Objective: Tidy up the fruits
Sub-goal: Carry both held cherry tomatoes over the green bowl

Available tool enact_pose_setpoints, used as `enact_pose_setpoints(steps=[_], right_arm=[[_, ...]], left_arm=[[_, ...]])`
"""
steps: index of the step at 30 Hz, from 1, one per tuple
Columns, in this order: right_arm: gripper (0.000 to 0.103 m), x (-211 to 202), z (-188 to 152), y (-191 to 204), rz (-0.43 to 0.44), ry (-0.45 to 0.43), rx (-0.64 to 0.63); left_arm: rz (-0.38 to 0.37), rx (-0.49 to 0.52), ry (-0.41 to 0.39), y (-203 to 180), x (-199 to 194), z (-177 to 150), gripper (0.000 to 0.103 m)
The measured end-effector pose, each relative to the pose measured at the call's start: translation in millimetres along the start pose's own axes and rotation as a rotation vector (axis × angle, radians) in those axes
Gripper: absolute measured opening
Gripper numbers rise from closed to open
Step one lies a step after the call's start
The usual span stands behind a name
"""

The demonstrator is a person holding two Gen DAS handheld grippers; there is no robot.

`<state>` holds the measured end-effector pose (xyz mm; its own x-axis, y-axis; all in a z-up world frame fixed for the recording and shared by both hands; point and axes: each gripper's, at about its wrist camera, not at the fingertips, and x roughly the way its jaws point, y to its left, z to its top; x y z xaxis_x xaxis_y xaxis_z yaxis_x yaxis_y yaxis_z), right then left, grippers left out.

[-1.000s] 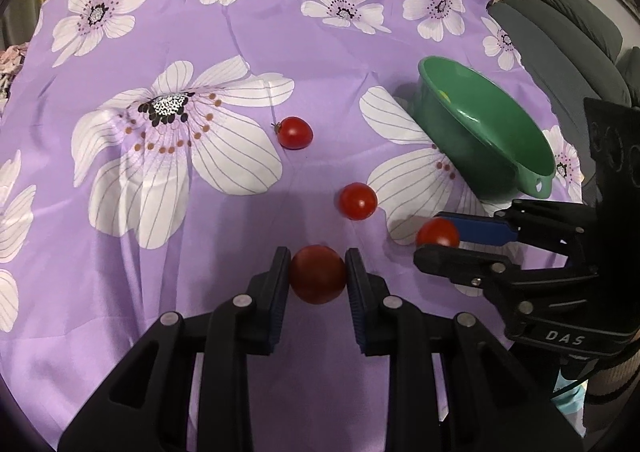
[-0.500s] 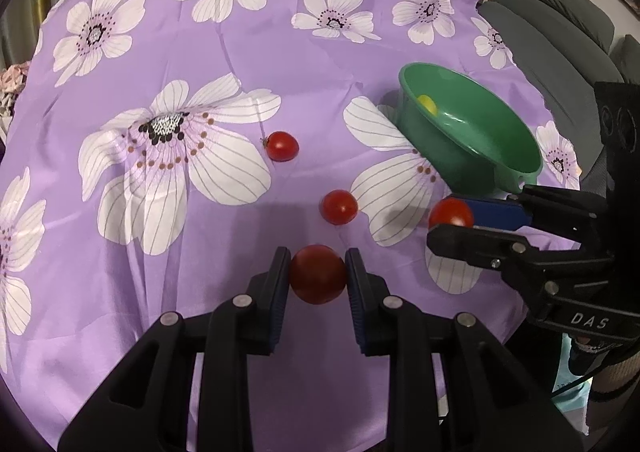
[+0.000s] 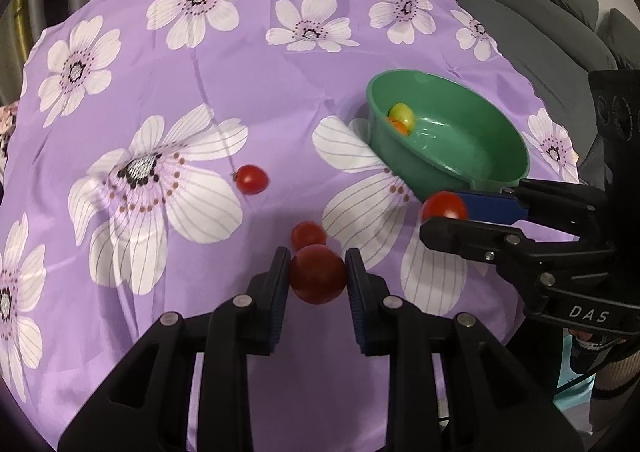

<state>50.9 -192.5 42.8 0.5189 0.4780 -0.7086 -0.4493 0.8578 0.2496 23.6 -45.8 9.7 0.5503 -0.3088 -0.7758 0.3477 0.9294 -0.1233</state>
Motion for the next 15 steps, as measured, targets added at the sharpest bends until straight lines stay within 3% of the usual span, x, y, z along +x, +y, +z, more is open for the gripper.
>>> enact_pose_setpoints(steps=[15], right_arm=[[0.032, -24, -1, -37, -0.047, -0.077, 0.087]], left_arm=[[-0.043, 0.085, -0.024, -32, 10, 27, 0.027]])
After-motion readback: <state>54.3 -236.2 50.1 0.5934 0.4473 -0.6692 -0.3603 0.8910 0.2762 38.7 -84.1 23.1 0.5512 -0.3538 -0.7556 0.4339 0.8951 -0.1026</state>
